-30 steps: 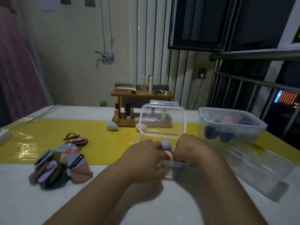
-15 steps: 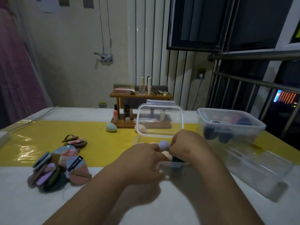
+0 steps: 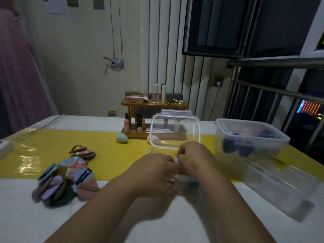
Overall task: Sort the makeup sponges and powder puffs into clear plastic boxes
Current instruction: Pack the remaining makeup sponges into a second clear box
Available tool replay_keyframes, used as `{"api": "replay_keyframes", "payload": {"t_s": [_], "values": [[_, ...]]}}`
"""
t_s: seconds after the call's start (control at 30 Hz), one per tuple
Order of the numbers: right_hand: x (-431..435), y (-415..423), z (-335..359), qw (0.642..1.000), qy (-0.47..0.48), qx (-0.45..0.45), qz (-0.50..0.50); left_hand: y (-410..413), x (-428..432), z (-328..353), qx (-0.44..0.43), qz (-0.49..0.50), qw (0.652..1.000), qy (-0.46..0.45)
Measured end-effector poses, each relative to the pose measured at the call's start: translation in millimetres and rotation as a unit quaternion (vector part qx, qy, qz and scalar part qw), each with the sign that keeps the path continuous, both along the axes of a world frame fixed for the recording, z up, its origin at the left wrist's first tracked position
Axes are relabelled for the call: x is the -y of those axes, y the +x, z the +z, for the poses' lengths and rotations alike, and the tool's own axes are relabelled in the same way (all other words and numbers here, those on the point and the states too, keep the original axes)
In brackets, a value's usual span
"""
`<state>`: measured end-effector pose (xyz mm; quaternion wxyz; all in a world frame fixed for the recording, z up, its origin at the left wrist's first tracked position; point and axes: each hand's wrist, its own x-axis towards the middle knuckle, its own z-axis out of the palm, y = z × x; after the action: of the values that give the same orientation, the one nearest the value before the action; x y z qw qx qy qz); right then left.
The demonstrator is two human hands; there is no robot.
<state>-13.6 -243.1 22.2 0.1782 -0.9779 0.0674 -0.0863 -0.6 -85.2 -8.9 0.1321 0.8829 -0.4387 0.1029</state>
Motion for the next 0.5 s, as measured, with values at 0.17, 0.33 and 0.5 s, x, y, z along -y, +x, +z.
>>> {"api": "replay_keyframes", "payload": {"t_s": [0.17,0.33,0.5], "values": [[2,5,-4,1.0,0.005,0.003,0.007,2,-9,5,-0.11,0.04,0.989,-0.091],[1,6,-10,0.997,-0.068,0.031,0.035,26,-15,13,-0.166,0.17,0.902,-0.359],[-1,9,-10,0.991,-0.121,0.016,0.055,73,-30,-11,-0.152,0.393,0.837,-0.349]]}}
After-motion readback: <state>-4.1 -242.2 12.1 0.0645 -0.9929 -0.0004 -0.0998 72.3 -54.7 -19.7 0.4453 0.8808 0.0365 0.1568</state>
